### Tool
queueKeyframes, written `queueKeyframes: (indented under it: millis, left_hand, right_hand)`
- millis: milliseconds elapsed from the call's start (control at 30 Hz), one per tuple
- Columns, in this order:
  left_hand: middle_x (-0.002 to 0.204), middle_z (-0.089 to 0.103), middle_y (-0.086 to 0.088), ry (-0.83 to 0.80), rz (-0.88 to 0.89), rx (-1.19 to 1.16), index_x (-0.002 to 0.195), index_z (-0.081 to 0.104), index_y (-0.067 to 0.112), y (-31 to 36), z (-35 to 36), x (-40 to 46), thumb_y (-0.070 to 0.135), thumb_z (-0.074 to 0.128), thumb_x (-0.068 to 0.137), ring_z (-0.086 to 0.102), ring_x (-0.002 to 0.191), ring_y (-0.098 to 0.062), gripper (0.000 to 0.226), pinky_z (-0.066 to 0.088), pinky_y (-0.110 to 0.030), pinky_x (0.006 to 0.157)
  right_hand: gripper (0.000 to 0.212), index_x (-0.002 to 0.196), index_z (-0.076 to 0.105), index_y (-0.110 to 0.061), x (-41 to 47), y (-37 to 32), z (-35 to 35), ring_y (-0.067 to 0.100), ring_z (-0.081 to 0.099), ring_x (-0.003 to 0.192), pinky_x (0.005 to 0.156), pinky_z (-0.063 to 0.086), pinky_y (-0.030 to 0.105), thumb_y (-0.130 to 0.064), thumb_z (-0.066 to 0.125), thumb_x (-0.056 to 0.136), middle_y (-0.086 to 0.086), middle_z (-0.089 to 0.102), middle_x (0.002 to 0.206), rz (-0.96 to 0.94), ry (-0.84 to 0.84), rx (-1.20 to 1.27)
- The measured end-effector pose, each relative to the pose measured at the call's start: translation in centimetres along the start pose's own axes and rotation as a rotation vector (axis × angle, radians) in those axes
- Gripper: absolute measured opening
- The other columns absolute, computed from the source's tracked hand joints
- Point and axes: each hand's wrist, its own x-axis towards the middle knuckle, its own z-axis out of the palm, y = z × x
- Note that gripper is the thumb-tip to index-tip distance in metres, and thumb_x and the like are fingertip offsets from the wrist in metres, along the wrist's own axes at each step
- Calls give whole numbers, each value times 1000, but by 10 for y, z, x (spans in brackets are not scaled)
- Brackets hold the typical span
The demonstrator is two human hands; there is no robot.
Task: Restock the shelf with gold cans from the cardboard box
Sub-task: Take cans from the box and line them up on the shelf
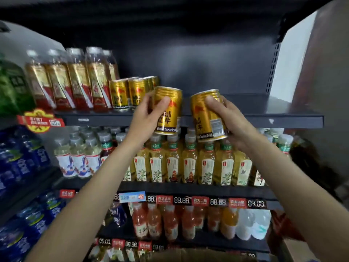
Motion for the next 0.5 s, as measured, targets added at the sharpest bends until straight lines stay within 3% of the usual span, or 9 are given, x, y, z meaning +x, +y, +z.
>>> queueKeyframes:
  millis: [67,100,200,300,400,500]
  left_hand:
    - [105,58,18,47,51,113,122,48,27,2,6,26,49,54,85,56,99,-1,44,43,-19,87]
    - [109,57,15,67,66,163,127,45,25,2,10,38,49,55,86,54,102,-3,48,42,-19,89]
    - [123,52,7,97,80,253,133,39,22,-6,22,70,51,62,82,50,111,-10,63,40,-24,92]
    - [125,52,4,119,96,338,131,38,22,-19,31,89,46,69,79,47,104,-6,65,37,-20,84]
    - [126,53,2,100,124,404,128,39,21,-31,32,108,42,74,75,47,105,-5,67,34,-19,84]
    - [128,52,-2,42,140,493,129,37,18,-43,34,130,43,73,75,51,114,-15,69,36,-23,87]
  right_hand:
    - [82,123,48,-14,16,-15,-1,11,70,79,70,55,32,-49,79,56,1,68,95,-70,22,-84]
    - [86,123,47,-14,24,-20,-3,13,69,84,73,56,34,-48,82,52,2,67,99,-95,46,-109]
    - [67,116,46,-17,51,-28,-11,17,66,94,81,55,34,-34,83,63,3,64,105,-141,129,-142]
    - [52,109,52,-19,79,-25,-25,15,64,92,78,52,29,-32,81,68,2,63,103,-156,166,-215]
    - [51,117,54,-17,103,-21,-42,11,61,91,75,49,21,-28,78,72,0,61,103,-146,149,-302]
    - [55,121,53,-12,128,-18,-57,11,60,94,76,49,19,-27,77,74,3,62,106,-116,112,-382]
